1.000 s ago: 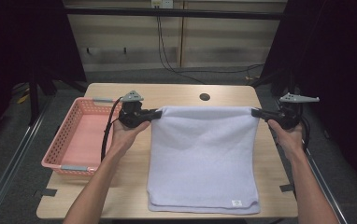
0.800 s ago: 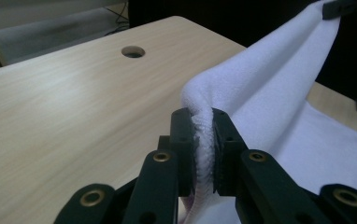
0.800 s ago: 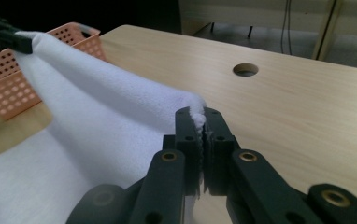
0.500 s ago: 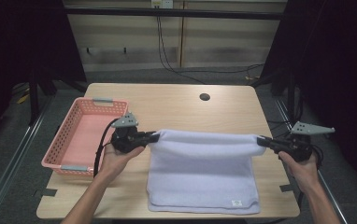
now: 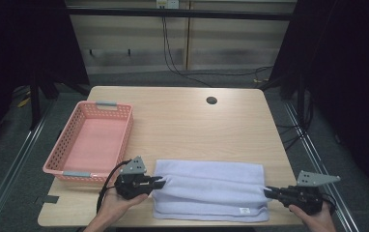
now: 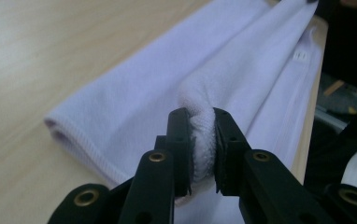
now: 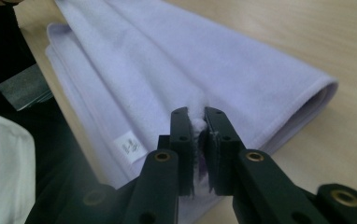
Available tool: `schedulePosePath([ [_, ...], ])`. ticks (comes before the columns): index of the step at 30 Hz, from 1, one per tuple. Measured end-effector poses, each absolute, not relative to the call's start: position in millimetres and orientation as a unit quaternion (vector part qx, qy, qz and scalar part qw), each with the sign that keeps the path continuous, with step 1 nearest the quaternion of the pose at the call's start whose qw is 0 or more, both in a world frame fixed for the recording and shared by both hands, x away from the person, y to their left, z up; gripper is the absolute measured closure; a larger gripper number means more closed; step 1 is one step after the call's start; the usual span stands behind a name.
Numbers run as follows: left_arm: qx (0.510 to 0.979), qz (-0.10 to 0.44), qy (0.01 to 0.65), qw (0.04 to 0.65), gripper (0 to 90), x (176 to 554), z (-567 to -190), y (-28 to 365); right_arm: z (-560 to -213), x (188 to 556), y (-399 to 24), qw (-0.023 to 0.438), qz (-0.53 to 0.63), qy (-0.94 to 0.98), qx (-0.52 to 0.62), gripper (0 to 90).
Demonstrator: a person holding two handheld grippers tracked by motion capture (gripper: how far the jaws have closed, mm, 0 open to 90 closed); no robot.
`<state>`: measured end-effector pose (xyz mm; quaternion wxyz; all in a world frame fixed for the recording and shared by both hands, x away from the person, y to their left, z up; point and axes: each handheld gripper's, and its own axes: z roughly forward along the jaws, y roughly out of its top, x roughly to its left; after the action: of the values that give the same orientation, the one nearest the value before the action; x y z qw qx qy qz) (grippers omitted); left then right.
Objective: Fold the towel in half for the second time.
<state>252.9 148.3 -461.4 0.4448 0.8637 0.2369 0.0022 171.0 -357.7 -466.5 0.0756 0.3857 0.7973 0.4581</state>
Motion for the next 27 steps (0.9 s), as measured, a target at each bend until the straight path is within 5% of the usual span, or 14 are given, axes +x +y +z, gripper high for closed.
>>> schedulePosePath([
  [7,0.881,-0.023,0.223,0.416,72.3,228,-480,161,-477,144,-364,0.038,0.451,0.808,0.377,72.6],
  [13,0.858,-0.043,0.222,0.460,59.6,226,-472,175,-469,139,-362,0.059,0.463,0.795,0.388,57.5],
  [16,0.852,-0.039,0.240,0.463,55.2,234,-472,174,-464,144,-357,0.067,0.467,0.790,0.390,58.2],
  [27,0.865,-0.023,0.233,0.444,64.9,271,-465,123,-474,179,-294,0.059,0.413,0.814,0.404,59.2],
])
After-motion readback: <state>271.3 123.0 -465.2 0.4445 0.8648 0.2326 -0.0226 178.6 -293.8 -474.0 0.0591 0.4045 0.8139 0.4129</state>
